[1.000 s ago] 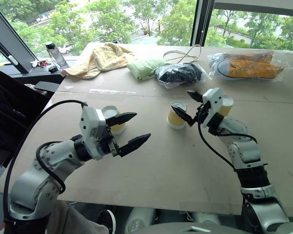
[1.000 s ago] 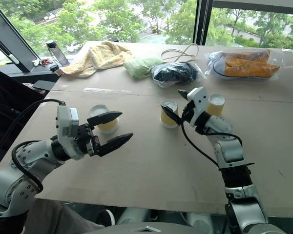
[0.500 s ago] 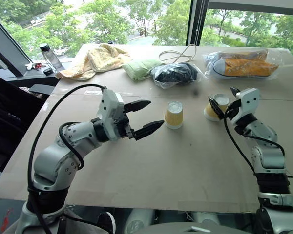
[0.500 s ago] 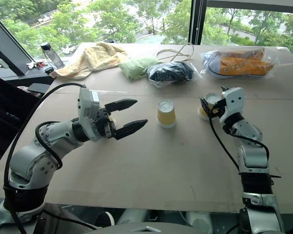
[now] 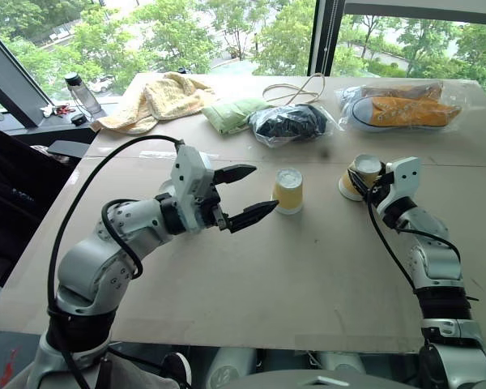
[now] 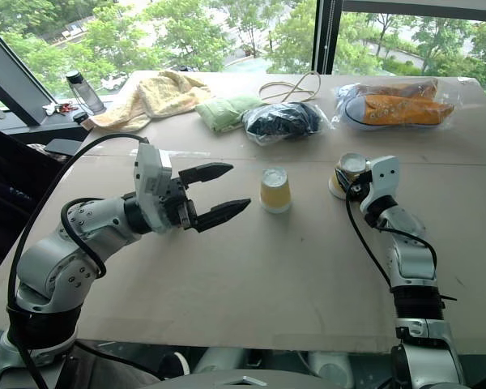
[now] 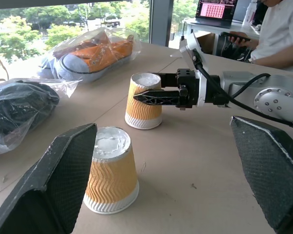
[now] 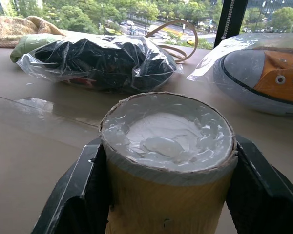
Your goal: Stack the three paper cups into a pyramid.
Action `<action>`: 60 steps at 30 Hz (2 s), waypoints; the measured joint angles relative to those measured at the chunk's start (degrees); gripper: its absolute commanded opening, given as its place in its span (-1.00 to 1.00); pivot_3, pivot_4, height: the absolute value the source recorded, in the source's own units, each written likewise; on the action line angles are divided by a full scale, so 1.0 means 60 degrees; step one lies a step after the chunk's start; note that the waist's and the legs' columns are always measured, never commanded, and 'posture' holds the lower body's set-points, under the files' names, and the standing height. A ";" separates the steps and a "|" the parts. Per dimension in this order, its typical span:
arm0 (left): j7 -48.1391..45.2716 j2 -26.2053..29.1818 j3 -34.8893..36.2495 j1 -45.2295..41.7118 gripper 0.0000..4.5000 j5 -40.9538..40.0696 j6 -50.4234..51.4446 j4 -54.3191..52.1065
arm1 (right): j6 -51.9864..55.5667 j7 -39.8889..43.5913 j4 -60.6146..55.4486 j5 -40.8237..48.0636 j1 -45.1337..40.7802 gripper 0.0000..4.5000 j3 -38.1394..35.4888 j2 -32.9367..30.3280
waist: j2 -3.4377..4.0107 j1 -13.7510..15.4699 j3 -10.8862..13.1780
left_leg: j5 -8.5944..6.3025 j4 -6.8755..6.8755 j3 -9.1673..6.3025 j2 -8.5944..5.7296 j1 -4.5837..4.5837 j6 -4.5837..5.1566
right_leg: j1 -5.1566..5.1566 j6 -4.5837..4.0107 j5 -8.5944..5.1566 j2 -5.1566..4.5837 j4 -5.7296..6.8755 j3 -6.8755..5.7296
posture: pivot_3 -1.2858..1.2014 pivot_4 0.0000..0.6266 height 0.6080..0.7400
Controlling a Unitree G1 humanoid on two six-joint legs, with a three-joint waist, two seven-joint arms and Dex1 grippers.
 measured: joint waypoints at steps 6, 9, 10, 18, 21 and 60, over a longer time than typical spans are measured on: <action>-0.0154 0.0033 -0.0031 0.0045 1.00 0.0143 -0.0065 -0.0002 | 0.0035 0.0487 -0.0617 0.0314 0.0181 0.03 0.0184 0.0013 | 0.0000 -0.0003 0.0000 | 0.0000 0.0000 -0.0001 0.0001 0.0000 0.0000 | -0.0001 0.0000 0.0000 0.0001 0.0000 0.0000 | 0.03 -0.52 1.00; -0.0237 0.0087 -0.0020 0.0280 1.00 0.0195 -0.0121 -0.0049 | 0.0271 0.0948 -0.1315 0.0465 0.0526 0.03 0.0627 -0.0040 | 0.0001 -0.0006 0.0000 | -0.0001 0.0000 -0.0001 0.0001 0.0000 0.0001 | -0.0001 0.0000 0.0000 0.0000 0.0000 0.0001 | 0.03 -0.52 1.00; -0.0270 0.0117 -0.0019 0.0449 1.00 0.0213 -0.0142 -0.0071 | 0.0408 0.1130 -0.1536 0.0486 0.0687 0.03 0.0859 -0.0065 | 0.0001 -0.0010 0.0000 | -0.0001 0.0000 -0.0001 0.0001 0.0000 0.0001 | -0.0001 0.0000 0.0000 0.0000 -0.0001 0.0001 | 0.03 -0.52 1.00; -0.0552 0.0334 0.0060 0.1610 1.00 0.0665 -0.0565 -0.0086 | 0.0548 0.1493 -0.1661 0.0227 0.0869 0.03 0.1516 -0.0239 | -0.0001 0.0046 -0.0001 | -0.0002 0.0001 -0.0003 0.0000 0.0005 0.0003 | 0.0001 -0.0001 -0.0001 -0.0004 -0.0001 -0.0002 | 0.03 -0.52 1.00; -0.0522 0.0324 0.0116 0.1611 1.00 0.0678 -0.0619 -0.0086 | 0.0539 0.1487 -0.1654 0.0145 0.0821 0.03 0.1608 -0.0236 | -0.0001 0.0037 -0.0001 | -0.0002 0.0002 -0.0003 0.0000 0.0005 0.0003 | 0.0002 -0.0001 0.0000 -0.0005 -0.0001 -0.0002 | 0.03 -0.52 1.00; 0.2698 -0.3554 0.0795 0.5360 1.00 0.3445 -0.4091 -0.1158 | 0.1179 0.4549 -0.3528 0.3303 0.1422 0.96 -0.0014 -0.1936 | -0.0020 0.0125 0.0008 | -0.0030 0.0004 0.0002 0.0019 0.0010 0.0050 | 0.0032 -0.0002 -0.0001 -0.0004 -0.0040 -0.0011 | 0.03 -0.52 1.00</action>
